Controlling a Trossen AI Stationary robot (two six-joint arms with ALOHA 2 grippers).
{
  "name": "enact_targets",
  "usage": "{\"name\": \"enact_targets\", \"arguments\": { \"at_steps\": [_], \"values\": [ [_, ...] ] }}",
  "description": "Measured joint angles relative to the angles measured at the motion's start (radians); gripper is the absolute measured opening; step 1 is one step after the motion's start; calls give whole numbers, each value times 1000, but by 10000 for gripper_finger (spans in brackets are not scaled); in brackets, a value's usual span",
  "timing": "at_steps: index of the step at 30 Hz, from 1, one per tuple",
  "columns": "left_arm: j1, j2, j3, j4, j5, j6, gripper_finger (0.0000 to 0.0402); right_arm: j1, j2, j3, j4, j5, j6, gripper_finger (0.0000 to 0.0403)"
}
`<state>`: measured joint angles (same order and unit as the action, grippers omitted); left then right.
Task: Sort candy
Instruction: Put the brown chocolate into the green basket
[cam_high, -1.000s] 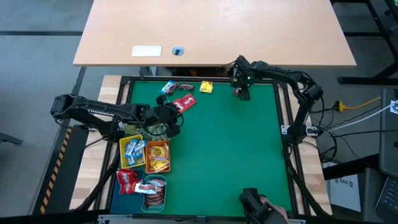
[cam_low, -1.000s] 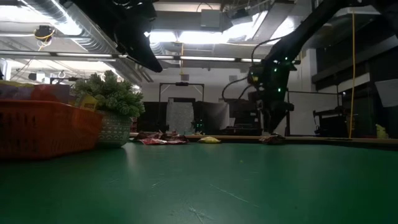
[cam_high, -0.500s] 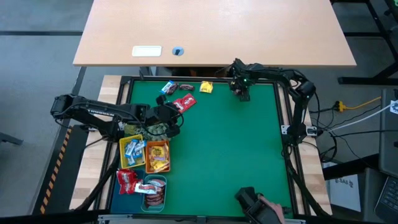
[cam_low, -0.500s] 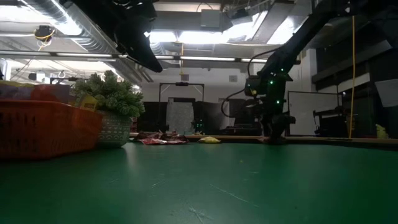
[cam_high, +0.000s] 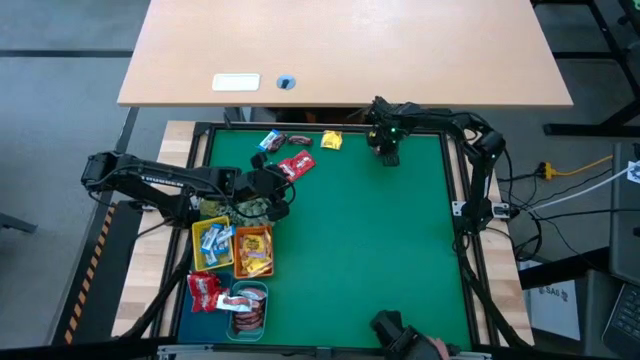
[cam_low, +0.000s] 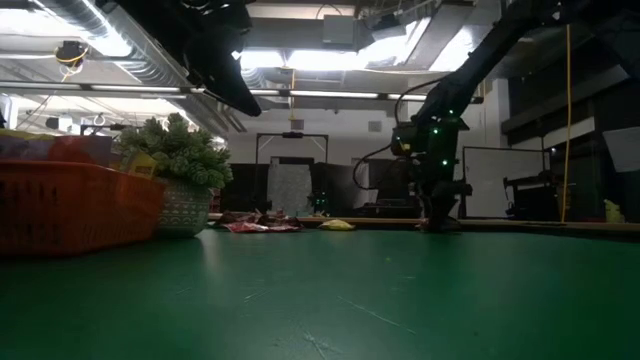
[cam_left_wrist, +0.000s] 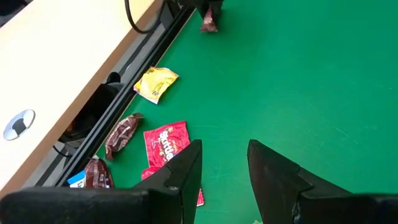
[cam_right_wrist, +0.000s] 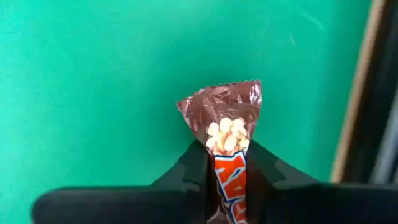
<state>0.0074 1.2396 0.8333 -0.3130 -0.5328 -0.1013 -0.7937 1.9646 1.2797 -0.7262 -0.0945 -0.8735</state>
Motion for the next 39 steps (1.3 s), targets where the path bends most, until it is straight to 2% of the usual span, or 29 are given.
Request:
{"name": "enact_targets", "arguments": {
  "at_steps": [13, 16, 20, 26, 29, 39],
  "values": [
    [0, 0, 0, 36, -1, 33, 123, 273, 6, 111, -64, -244, 36, 58],
    [0, 0, 0, 37, -1, 38, 123, 350, 6, 158, -54, -247, 63, 59],
    [0, 0, 0, 38, 3, 101, 123, 435, 5, 233, -22, -247, 190, 59],
    [0, 0, 0, 38, 109, 209, 123, 523, 4, 345, 3, -244, 326, 60],
    [-1, 0, 0, 38, 152, 292, 123, 553, 3, 378, 53, -242, 373, 60],
    [-37, 0, 0, 39, 158, 499, 123, 594, 2, 381, 146, -260, 431, 60]
  ]
}}
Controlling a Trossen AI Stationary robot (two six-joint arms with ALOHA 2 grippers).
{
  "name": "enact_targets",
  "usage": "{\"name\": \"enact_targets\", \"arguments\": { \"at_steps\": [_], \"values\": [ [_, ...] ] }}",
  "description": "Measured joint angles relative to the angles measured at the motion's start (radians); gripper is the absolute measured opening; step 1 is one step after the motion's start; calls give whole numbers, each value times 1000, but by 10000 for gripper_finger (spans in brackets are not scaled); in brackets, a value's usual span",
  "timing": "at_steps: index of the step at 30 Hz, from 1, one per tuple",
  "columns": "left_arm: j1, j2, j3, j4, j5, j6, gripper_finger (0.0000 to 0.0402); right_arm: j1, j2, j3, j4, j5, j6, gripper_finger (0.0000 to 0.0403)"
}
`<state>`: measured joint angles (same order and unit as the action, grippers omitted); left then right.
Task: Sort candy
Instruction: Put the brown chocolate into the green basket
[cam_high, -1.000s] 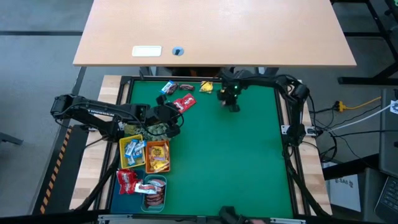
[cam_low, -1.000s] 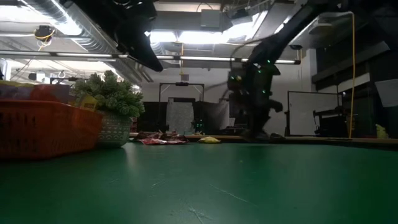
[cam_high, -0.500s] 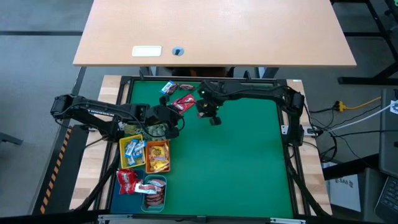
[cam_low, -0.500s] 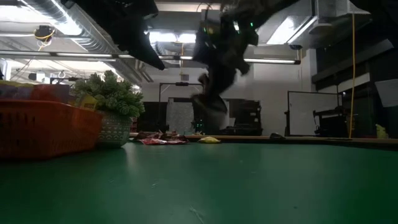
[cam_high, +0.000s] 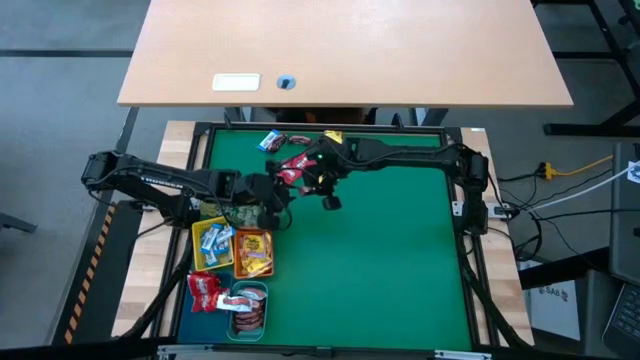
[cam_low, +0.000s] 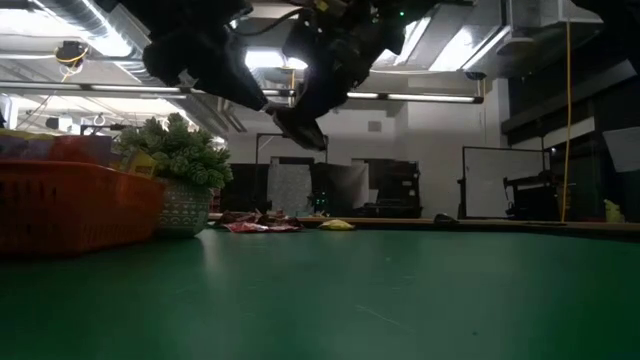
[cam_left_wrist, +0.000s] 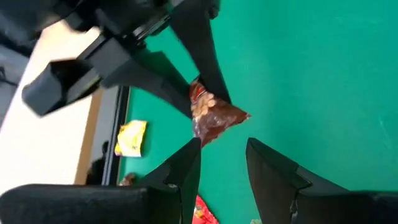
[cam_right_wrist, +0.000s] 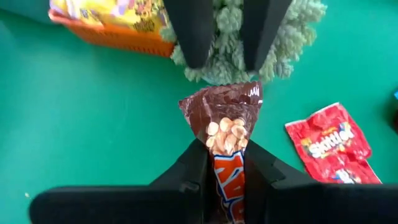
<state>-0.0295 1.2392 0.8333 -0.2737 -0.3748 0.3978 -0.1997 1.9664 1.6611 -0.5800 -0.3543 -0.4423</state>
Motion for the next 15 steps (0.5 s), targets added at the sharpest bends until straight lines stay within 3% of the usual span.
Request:
{"name": "enact_targets", "arguments": {
  "at_steps": [15],
  "values": [
    [-7, 0, 0, 93, 23, 132, 123, -2, 0, 0, 81, -181, 160, 60]
  ]
}}
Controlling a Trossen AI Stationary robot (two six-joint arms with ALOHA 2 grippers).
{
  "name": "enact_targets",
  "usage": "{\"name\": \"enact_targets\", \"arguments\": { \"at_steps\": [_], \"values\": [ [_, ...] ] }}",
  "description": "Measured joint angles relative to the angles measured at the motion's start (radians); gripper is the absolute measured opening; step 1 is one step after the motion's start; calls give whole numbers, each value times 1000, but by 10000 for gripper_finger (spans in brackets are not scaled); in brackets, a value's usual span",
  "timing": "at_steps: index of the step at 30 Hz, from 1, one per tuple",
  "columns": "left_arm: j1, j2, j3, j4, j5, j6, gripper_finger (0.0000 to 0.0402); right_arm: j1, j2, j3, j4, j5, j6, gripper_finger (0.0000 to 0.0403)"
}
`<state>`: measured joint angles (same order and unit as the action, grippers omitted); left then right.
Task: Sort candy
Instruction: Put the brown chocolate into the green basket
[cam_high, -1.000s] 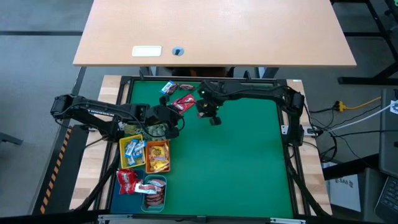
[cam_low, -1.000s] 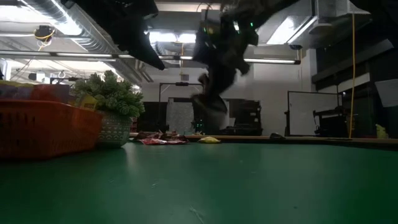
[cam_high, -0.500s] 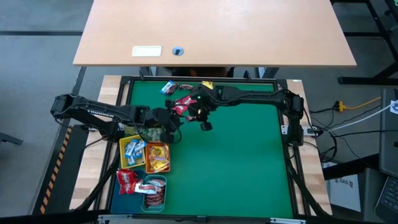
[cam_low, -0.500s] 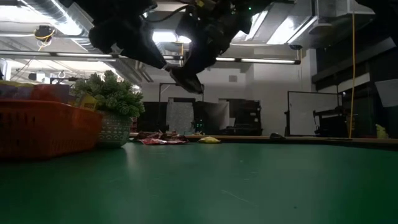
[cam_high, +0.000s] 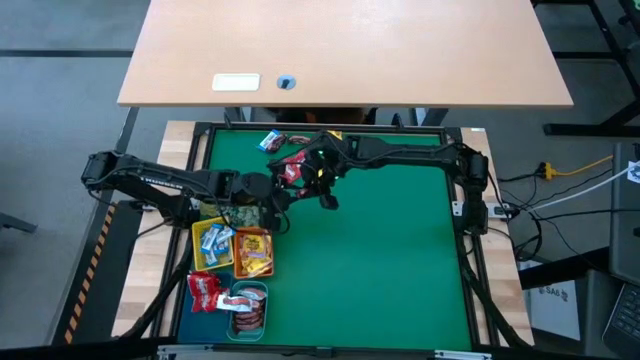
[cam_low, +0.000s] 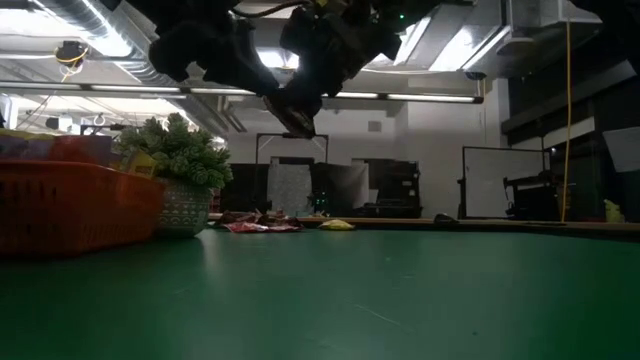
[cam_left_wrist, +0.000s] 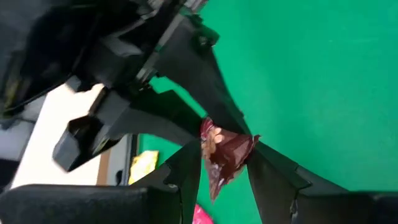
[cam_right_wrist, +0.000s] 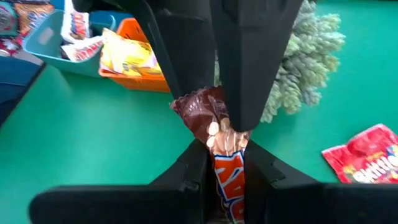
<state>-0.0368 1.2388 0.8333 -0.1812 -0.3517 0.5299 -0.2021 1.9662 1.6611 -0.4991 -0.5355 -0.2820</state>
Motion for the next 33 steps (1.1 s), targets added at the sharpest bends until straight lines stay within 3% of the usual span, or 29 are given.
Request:
{"name": "enact_targets", "arguments": {
  "at_steps": [4, 13, 22, 33],
  "values": [
    [1, 0, 0, 2, 52, 2, 123, 1, 0, 0, 27, -38, 3, 60],
    [1, -1, 1, -4, 48, -4, 121, 0, 0, 0, 40, -51, -2, 60],
    [2, 1, 2, -6, 55, -4, 75, 1, 0, 0, 8, -46, -60, 60],
    [2, 1, 2, -16, 59, -4, 48, 0, 0, 0, 0, -45, -138, 60]
  ]
}}
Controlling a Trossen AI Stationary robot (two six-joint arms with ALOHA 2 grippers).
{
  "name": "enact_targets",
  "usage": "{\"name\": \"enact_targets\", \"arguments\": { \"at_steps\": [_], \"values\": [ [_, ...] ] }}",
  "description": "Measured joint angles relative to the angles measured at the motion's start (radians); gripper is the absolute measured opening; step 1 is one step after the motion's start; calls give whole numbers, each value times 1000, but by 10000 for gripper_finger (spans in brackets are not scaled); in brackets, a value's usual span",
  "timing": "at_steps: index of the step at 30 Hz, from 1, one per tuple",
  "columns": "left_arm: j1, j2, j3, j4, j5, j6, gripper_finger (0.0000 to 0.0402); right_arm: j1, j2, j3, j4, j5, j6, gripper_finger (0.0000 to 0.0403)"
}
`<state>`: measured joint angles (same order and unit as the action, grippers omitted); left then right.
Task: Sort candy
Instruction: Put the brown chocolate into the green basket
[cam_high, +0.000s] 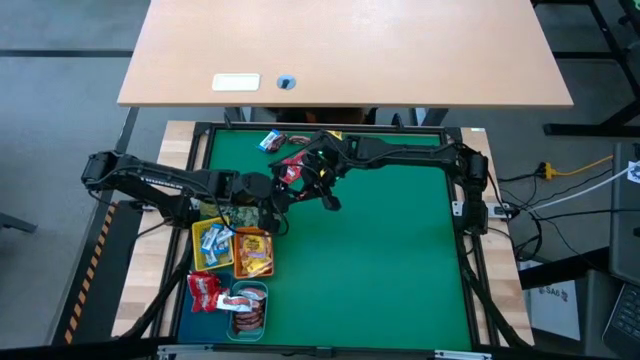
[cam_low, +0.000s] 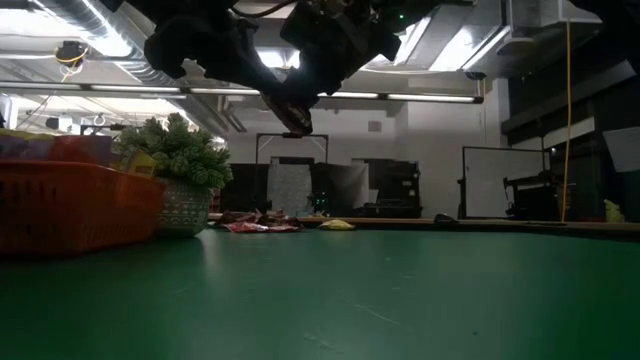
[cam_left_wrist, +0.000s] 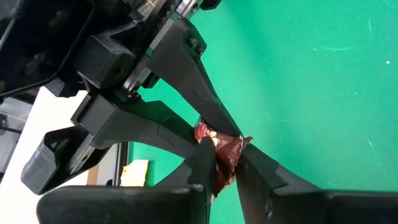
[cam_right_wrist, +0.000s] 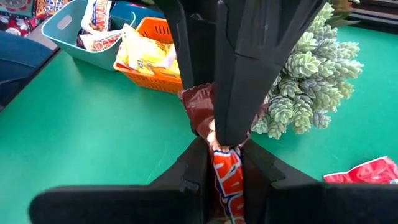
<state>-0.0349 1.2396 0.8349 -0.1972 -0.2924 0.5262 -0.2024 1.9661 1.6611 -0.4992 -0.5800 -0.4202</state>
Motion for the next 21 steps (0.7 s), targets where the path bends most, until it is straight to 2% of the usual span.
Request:
{"name": "enact_targets", "arguments": {
  "at_steps": [5, 10, 16, 21],
  "values": [
    [0, 0, 0, -4, -2, 0, 28, 1, 0, 0, 1, 14, 0, 60],
    [0, 0, 0, -11, -7, 0, 17, 16, 0, 0, 2, 113, 22, 68],
    [0, 1, -2, -15, -3, -1, 14, 34, -2, 0, 2, 157, 23, 144],
    [-2, 1, -2, -7, -2, -3, 14, 40, -2, 1, 2, 255, 24, 212]
  ]
}}
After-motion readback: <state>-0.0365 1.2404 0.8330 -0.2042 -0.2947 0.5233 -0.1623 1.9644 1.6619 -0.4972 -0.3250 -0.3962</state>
